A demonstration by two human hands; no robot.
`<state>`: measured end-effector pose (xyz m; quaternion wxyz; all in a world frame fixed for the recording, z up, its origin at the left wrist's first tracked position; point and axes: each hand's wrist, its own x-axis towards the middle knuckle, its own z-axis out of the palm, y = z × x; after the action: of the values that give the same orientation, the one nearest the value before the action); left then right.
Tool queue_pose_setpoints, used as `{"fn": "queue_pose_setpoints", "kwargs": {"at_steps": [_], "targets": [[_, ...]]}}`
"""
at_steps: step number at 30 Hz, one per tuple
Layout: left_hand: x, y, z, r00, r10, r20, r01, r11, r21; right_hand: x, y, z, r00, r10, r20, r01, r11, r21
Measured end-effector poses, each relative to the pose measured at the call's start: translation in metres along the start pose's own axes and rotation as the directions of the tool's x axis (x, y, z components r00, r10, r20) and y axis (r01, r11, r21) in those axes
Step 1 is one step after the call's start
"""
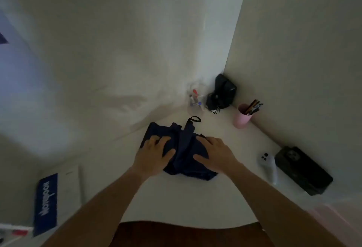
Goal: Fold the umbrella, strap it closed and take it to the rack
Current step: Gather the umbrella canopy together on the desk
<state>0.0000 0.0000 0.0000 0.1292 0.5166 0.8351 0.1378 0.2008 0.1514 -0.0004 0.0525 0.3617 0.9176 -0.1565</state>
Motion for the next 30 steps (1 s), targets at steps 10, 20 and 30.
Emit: {"fn": "queue_pose_setpoints", "kwargs": {"at_steps": [10, 20, 30], "targets": [[0.032, -0.036, 0.192, 0.954, 0.087, -0.286, -0.072, 0.995, 0.063, 0.064, 0.045, 0.178, 0.951, 0.021, -0.309, 0.001, 0.998, 0.070], [0.039, -0.044, 0.221, 0.851, 0.174, -0.496, -0.096, 0.979, 0.179, 0.070, 0.049, 0.201, 0.863, 0.002, -0.505, 0.016, 0.999, 0.031], [-0.032, -0.018, 0.198, 0.771, 0.387, -0.506, -0.280, 0.919, 0.276, -0.030, -0.015, 0.219, 0.802, 0.293, -0.520, -0.287, 0.953, 0.095]]}}
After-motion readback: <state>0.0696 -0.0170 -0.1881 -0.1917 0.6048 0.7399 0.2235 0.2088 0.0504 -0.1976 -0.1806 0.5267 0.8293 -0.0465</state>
